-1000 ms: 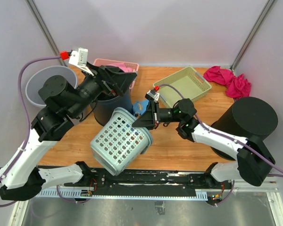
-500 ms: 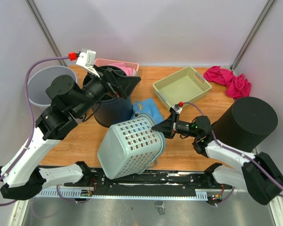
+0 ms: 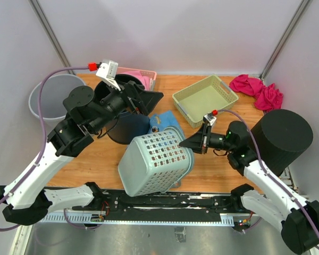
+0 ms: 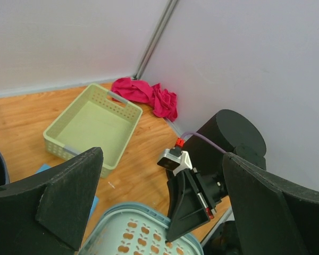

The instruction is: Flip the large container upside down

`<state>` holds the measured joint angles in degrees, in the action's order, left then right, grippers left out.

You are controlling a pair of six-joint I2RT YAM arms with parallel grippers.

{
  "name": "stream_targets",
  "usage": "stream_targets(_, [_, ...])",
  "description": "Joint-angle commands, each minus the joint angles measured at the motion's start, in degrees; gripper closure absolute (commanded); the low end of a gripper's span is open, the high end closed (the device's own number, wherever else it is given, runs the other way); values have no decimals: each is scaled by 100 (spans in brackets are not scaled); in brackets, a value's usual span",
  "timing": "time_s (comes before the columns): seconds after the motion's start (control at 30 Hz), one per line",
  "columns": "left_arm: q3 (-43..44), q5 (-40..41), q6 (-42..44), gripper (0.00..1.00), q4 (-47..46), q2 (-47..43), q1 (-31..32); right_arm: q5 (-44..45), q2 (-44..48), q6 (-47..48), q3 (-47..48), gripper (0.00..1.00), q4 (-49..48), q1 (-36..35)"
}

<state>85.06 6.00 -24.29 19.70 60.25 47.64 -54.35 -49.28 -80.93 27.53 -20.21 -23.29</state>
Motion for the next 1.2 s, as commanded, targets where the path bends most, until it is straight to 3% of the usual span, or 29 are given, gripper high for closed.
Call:
stream_targets(0.0, [59,22,50,1,-197,12,-11,198,-351,225,603,99,-3,-726])
stream_targets(0.23, [408,104,9,1,-211,-101,-12,313,-1791,323,2027,99,-722,-2242])
stream_targets(0.6, [1352,485,398,1,128,35,-9,457,-3083,-409,3227,100,-2207,-3139])
stream_targets(0.73, [1390,499,405,1,169,25,-14,875,-3217,-990,2691,100,-3257,-3208])
stream_targets(0.97, [1090,409,233,1,130,-23,-9,1634,-3428,-2183,940,99,-5400,-2981])
stream_targets(1.17, [1025,214,141,1,142,87,-9,1985,-2711,-2248,-506,99,-5527,-2419])
